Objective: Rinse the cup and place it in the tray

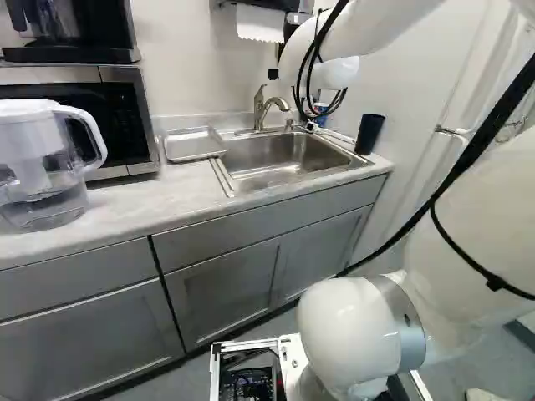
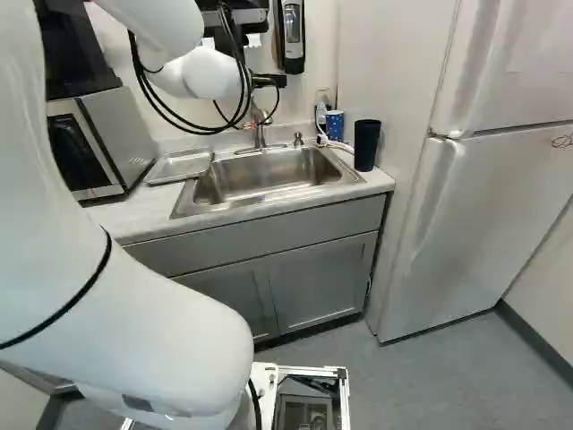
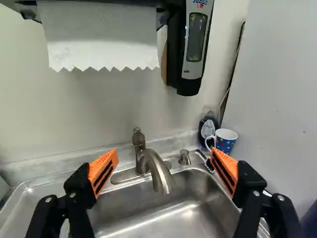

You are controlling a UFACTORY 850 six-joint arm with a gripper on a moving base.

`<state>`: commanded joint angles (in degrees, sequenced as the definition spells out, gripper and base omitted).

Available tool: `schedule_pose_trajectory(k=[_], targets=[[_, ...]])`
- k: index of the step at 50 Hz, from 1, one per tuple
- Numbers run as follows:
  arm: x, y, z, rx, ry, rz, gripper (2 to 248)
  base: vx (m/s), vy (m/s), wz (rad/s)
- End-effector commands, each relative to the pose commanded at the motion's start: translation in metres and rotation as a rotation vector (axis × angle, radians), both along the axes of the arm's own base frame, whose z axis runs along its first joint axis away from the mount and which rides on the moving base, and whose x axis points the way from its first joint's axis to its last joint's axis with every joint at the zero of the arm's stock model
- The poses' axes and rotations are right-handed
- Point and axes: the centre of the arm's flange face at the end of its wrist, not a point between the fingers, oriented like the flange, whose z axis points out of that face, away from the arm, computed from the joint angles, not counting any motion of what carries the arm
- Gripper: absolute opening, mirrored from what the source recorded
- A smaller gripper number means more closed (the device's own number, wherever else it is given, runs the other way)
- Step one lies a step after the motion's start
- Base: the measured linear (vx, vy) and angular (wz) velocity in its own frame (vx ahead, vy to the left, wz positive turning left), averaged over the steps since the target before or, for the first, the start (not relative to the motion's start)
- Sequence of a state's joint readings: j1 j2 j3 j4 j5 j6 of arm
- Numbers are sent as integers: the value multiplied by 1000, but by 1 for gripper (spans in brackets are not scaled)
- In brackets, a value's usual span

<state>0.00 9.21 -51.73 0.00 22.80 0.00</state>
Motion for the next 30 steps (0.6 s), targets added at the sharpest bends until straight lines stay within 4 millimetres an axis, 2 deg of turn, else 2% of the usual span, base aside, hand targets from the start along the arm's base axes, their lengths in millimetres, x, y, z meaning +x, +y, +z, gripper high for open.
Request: schedule_pose_trajectory(k=[30], targets=[[32, 0, 0, 0, 17, 0, 247, 0, 0, 0]])
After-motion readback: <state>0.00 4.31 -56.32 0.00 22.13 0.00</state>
